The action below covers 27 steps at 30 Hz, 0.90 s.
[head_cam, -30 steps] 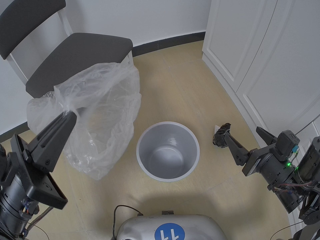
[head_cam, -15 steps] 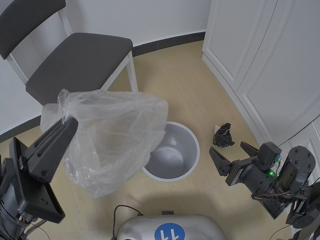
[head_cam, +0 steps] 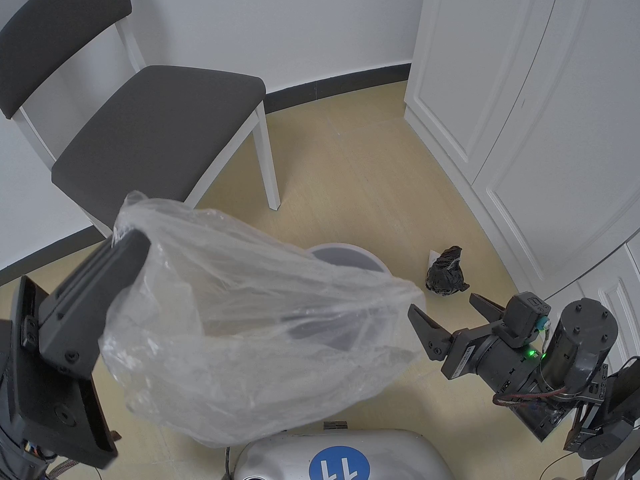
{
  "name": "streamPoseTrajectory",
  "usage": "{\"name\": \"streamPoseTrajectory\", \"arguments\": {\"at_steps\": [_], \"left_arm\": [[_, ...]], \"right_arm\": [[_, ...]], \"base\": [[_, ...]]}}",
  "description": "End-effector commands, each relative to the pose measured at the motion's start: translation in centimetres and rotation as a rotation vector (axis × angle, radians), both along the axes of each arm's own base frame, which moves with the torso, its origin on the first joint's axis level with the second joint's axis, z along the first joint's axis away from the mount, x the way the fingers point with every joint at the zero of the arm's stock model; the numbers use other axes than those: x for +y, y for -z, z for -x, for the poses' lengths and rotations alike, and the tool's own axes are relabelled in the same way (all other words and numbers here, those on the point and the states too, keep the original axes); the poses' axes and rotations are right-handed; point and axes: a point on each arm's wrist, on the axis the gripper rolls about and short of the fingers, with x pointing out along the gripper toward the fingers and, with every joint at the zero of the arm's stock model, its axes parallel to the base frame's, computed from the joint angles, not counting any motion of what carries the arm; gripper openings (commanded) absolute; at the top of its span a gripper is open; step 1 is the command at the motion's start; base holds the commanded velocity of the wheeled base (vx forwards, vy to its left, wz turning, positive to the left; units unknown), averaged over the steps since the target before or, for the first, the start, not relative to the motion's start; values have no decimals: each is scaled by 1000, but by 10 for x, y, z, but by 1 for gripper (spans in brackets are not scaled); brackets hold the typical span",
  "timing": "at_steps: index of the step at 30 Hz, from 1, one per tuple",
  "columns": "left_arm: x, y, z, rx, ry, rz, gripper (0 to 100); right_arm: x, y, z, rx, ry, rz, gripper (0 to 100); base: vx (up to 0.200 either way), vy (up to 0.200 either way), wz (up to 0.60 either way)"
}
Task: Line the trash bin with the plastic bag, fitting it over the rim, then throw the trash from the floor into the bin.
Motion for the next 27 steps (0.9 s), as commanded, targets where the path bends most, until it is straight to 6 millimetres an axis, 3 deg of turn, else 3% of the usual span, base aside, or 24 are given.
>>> {"name": "streamPoseTrajectory", "arguments": {"at_steps": [1,9,21,27], "left_arm": [[0,-1,1,-2,10,3,0],[1,-3,3,-7,37,19,0],[2,-5,4,-1,49,40,0],[4,-9,4,-8,51,61,0]], "right_arm": [[-2,2,1,14,-6,0,100],[-13,18,16,105,-171,15,100],[-19,21,21,295,-302,-82,100],[-19,22,17,307,-305,-96,100]], "base": [[0,0,0],[0,0,0],[0,0,0],[0,0,0]]}}
